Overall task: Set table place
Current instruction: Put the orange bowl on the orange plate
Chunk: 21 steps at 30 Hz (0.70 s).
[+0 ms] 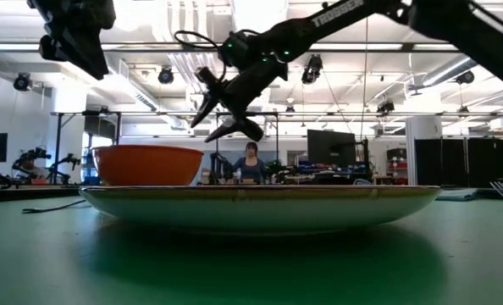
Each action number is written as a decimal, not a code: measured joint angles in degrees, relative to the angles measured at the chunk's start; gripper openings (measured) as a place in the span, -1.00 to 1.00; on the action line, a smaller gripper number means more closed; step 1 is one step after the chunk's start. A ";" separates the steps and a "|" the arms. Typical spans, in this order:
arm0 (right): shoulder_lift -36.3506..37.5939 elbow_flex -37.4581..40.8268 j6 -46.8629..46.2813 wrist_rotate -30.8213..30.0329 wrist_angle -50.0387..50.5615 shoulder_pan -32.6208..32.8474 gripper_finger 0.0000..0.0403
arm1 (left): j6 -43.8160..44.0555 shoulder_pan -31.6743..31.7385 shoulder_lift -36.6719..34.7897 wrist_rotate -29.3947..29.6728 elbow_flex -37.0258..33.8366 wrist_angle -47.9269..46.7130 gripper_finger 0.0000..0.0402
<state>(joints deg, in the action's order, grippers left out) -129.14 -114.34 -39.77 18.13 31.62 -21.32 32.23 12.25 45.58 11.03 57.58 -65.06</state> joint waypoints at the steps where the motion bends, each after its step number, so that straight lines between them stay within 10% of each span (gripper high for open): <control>1: -1.10 -1.83 0.07 -0.20 1.45 0.00 -0.06 | -0.03 0.00 -0.16 0.00 0.00 -0.03 -0.54; 21: -12.57 -16.04 -0.30 -7.41 10.73 -0.10 -0.11 | -4.11 -0.04 -4.52 1.51 0.07 -0.30 -0.54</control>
<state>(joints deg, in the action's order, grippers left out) -141.71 -130.38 -40.06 10.72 42.35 -21.42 28.13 12.21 41.06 12.53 57.65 -65.36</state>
